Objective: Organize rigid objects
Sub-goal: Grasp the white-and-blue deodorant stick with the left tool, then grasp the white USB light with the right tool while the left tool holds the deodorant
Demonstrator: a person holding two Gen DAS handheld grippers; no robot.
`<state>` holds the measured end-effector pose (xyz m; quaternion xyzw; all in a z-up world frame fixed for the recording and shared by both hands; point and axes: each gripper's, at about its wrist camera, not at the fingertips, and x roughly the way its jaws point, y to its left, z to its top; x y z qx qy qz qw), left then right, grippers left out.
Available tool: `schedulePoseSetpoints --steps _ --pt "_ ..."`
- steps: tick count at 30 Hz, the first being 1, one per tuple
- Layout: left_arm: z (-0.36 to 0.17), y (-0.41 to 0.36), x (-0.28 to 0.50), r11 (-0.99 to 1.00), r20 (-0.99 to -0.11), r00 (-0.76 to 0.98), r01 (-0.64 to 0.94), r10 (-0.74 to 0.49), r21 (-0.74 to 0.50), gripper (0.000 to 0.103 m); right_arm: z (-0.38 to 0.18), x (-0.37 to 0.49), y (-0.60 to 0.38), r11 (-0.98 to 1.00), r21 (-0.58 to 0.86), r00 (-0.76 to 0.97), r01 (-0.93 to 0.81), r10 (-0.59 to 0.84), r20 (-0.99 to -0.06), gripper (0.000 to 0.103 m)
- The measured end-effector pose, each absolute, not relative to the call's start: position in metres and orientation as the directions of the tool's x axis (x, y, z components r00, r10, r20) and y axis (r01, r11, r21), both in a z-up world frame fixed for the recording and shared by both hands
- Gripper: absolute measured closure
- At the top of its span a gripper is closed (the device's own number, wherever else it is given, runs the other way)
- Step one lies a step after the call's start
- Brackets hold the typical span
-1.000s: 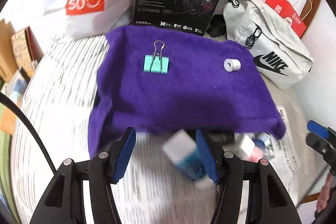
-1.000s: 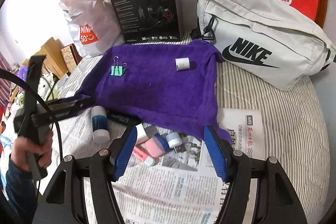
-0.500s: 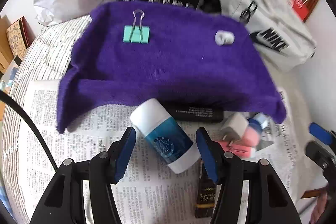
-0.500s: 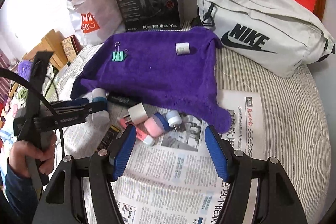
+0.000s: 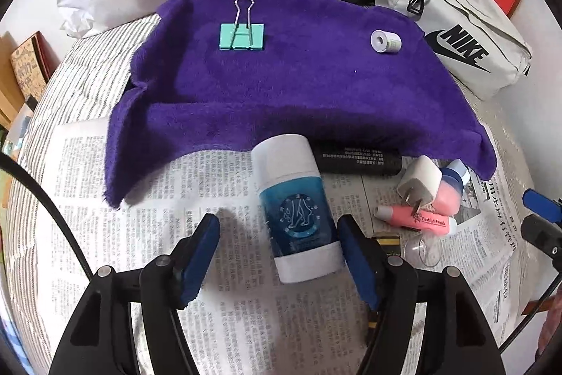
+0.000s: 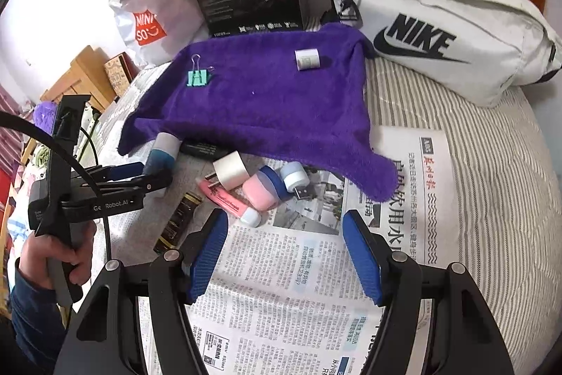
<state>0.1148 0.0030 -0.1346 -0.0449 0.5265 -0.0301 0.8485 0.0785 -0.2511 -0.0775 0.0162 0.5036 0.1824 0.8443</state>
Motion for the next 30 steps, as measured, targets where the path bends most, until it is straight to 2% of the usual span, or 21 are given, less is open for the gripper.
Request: schedulePoseSetpoints --steps 5,7,9,21,25,30 --pt "-0.138 -0.006 0.127 0.999 -0.893 0.449 -0.01 -0.022 -0.03 0.037 -0.087 0.081 -0.254 0.937 0.211 0.418 -0.277 0.315 -0.852 0.036" --pt "-0.138 -0.008 0.129 1.0 -0.892 0.452 -0.012 -0.004 -0.01 0.041 -0.092 0.083 -0.255 0.939 0.215 0.412 -0.268 0.314 -0.855 0.036" --pt "-0.136 -0.009 0.127 1.0 -0.883 0.47 0.009 -0.01 -0.007 0.066 -0.097 0.086 -0.255 0.939 0.219 0.412 -0.265 0.316 -0.855 0.036" --pt "-0.137 0.011 0.104 1.0 -0.872 0.489 -0.003 -0.021 -0.026 0.067 -0.114 0.112 -0.241 0.951 0.104 0.497 -0.292 0.243 -0.833 0.038" --pt "-0.138 0.005 0.104 1.0 -0.87 0.493 0.004 0.007 0.011 0.067 -0.123 0.121 -0.236 0.949 0.103 0.488 -0.296 0.243 -0.838 0.046" --pt "-0.138 0.008 0.102 1.0 -0.869 0.495 0.009 -0.009 -0.005 0.067 -0.128 0.127 -0.232 0.947 0.094 0.485 -0.309 0.241 -0.841 0.056"
